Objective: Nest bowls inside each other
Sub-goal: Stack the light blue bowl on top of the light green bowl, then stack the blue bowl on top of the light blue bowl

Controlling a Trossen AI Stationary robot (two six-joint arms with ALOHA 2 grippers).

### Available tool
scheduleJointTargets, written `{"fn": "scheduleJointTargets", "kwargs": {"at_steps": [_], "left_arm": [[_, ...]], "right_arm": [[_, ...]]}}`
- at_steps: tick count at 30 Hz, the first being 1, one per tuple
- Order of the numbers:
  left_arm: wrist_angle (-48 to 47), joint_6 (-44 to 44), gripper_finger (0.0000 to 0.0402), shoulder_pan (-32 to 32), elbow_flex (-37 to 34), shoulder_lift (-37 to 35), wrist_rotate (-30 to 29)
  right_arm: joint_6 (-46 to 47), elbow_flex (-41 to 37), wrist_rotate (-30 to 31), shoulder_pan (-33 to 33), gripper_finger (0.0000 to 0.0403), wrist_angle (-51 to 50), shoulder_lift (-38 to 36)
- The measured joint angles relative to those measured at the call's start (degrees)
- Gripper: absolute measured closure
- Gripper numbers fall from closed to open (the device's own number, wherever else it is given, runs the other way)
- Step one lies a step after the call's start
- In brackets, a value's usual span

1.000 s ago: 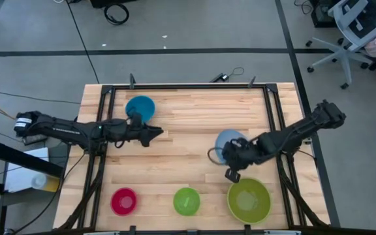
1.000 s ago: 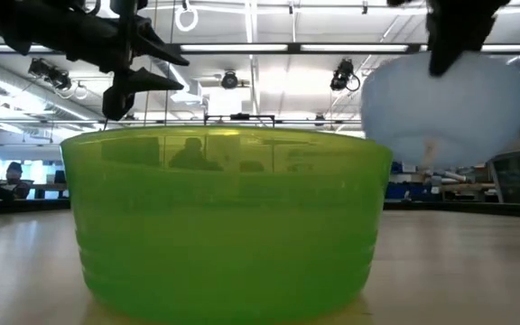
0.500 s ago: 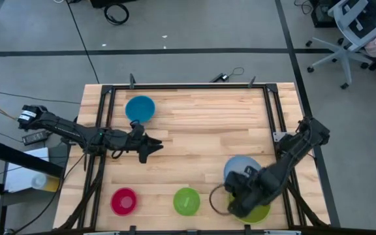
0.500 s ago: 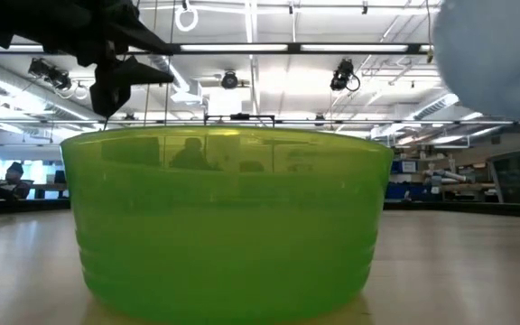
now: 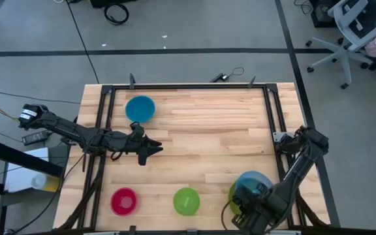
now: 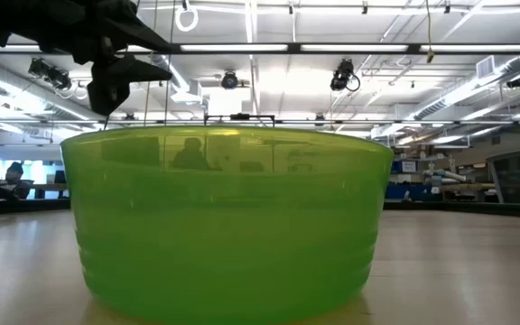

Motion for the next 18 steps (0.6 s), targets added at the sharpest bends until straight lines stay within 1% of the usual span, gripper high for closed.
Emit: {"fn": "scheduleJointTargets", "kwargs": {"at_steps": [5,10,12,16,18], "left_arm": [[0.0,-1.8,0.0241,-0.5,0.0,0.0,0.0],[-0.1,-3.1,0.0241,-2.1,0.0,0.0,0.0],[-0.4,-3.9,0.0241,-2.8,0.0,0.0,0.0],[-3.1,-5.2,0.0241,-3.8,0.0,-0.4,0.0],[-5.2,-6.1,0.0241,-4.1,0.0,-0.6,0.1]], "right_arm": [[0.0,0.0,0.3,0.0,0.0300,0.8,3.1],[0.5,-0.1,0.9,-0.6,0.0250,0.7,2.1],[1.9,-0.1,3.4,-1.0,0.0240,0.6,0.7],[4.0,0.0,12.3,-1.6,0.0236,0.6,-3.0],[4.0,0.0,15.3,-2.1,0.0237,0.4,-4.7]]}}
